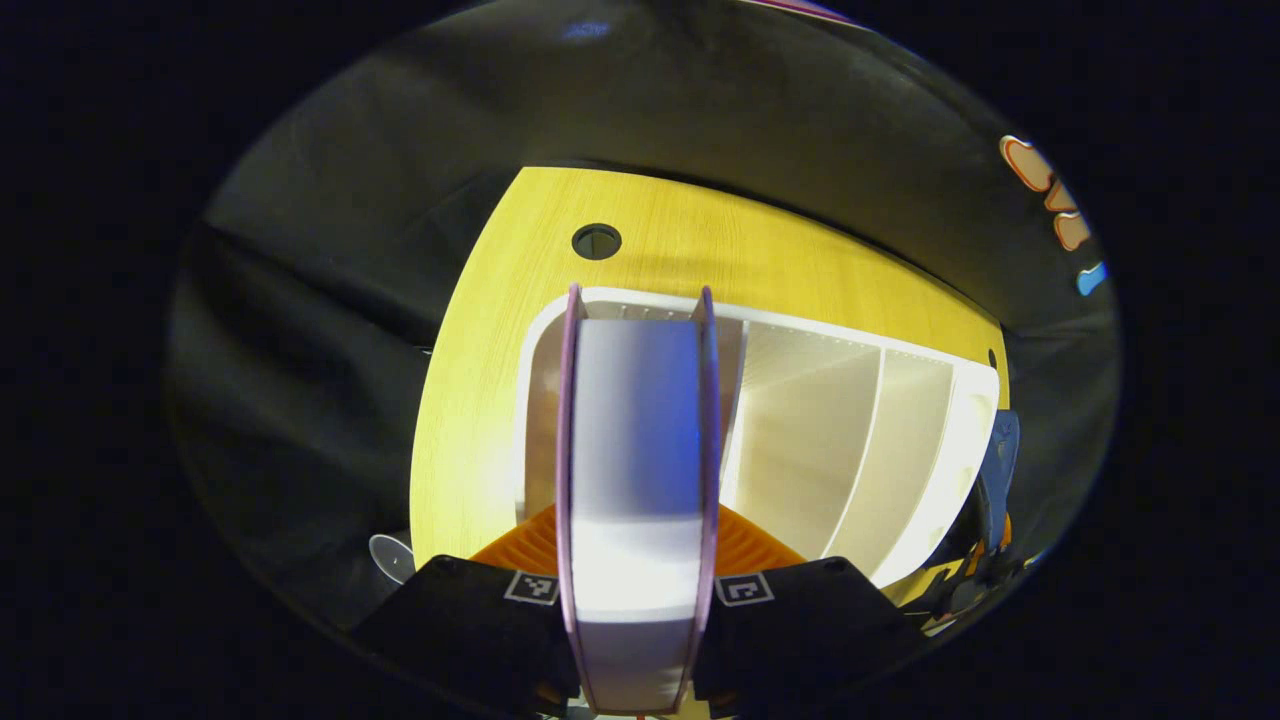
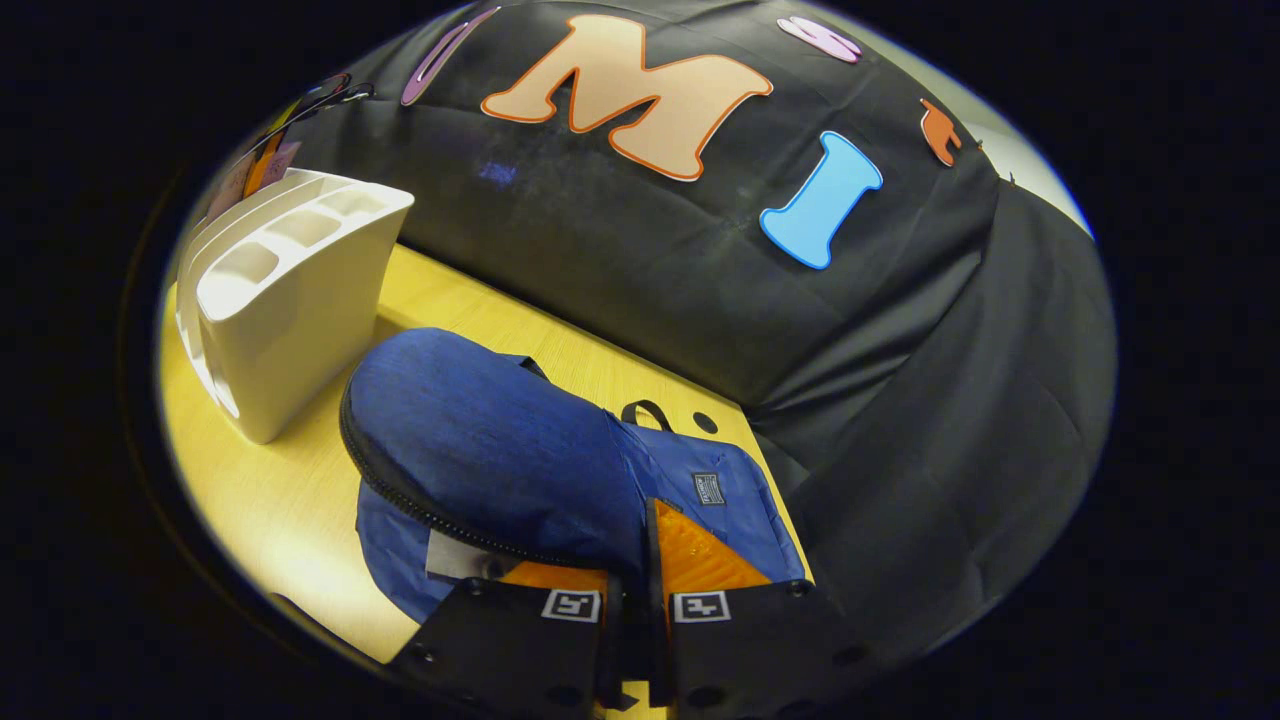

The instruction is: Open the schoolbag, grab two books from the bookshelf and put them into the schoolbag.

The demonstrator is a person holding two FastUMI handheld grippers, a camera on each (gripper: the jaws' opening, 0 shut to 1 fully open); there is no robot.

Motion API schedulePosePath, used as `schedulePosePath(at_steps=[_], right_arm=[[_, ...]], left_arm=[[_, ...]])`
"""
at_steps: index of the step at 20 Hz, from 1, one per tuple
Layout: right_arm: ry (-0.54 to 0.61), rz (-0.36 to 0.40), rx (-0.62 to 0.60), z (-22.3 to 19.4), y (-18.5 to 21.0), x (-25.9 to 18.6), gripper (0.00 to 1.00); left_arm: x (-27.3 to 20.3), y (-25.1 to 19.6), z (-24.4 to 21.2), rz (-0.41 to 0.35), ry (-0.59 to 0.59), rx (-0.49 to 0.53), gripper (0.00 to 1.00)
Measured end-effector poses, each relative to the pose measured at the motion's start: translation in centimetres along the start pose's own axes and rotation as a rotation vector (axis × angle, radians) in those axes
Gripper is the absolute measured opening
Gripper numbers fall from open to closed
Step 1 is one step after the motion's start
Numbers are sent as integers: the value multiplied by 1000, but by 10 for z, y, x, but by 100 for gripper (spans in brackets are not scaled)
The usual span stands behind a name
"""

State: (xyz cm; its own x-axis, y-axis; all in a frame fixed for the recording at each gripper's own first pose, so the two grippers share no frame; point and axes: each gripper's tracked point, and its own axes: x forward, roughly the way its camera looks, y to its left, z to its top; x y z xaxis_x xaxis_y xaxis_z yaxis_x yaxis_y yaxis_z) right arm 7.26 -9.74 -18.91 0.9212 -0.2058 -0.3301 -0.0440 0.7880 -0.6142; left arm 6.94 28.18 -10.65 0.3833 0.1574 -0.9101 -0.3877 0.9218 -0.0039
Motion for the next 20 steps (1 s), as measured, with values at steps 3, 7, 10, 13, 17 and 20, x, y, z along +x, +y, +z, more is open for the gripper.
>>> schedulePosePath(at_steps=[3, 7, 10, 13, 17, 20], right_arm=[[-10, 4, 3, -1, -1, -2, 14], [-30, 20, 15, -1, -1, -1, 13], [-52, 43, 1, -1, 0, -1, 13], [-68, 67, 8, -2, 0, -1, 15], [-84, 87, 9, -3, 1, -2, 10], [-91, 97, 14, -3, 1, -2, 15]], left_arm=[[-31, -6, -2, 15, -24, 21, 39], [-70, -10, -15, 58, -8, 15, 39], [-98, -14, -23, 77, -9, -8, 39], [-128, -21, -34, 90, -7, -21, 39], [-165, -39, -47, 99, -18, 12, 39], [-186, -63, -50, 92, -55, 48, 39]])
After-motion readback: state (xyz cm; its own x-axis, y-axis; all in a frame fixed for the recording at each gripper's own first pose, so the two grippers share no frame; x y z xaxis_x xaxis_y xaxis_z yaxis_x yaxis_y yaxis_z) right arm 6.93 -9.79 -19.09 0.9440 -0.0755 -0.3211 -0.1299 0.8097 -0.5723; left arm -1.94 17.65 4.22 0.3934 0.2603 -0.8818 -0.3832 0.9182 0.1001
